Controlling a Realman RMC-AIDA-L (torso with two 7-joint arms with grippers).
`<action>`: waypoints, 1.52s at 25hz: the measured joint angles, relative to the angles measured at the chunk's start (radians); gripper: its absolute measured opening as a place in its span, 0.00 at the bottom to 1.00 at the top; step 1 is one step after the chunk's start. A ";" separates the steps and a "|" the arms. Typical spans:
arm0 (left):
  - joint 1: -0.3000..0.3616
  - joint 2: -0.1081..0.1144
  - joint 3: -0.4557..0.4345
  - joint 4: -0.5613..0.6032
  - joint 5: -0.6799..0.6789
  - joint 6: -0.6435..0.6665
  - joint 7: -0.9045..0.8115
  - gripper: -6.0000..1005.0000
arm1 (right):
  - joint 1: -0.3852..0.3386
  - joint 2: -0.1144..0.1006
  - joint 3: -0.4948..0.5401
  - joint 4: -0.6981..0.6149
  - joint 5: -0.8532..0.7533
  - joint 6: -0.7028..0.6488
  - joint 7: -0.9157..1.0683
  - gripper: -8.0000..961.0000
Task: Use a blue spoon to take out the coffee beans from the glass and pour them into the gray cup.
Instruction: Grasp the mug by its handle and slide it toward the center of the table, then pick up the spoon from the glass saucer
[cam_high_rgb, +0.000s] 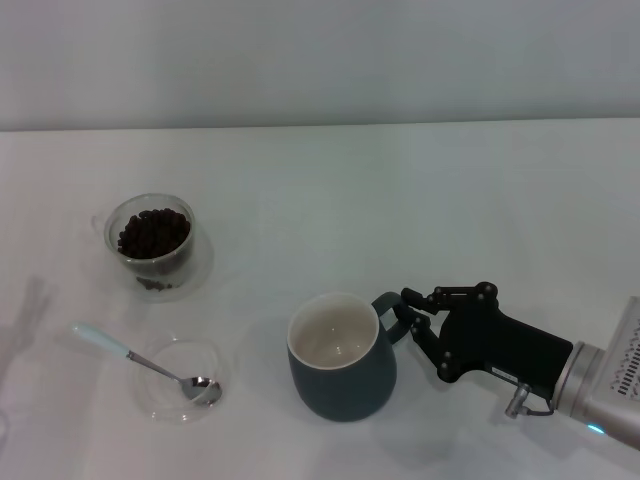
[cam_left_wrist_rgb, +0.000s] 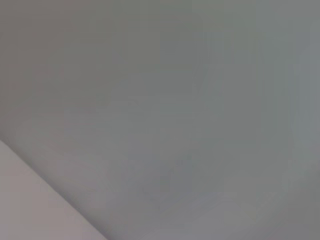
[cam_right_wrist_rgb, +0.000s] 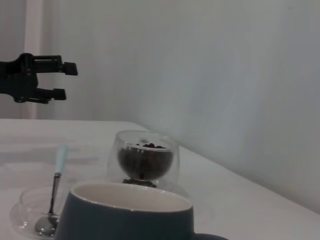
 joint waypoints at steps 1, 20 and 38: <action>0.000 0.000 0.000 0.000 0.000 0.000 0.000 0.87 | 0.001 0.000 -0.002 0.000 0.000 0.002 -0.001 0.12; -0.012 0.000 0.000 -0.001 0.002 0.001 0.000 0.87 | 0.002 -0.002 -0.011 -0.001 0.000 0.024 -0.001 0.23; -0.007 0.001 0.002 -0.001 0.055 0.042 0.013 0.87 | -0.087 -0.055 0.285 0.024 -0.010 -0.032 -0.015 0.23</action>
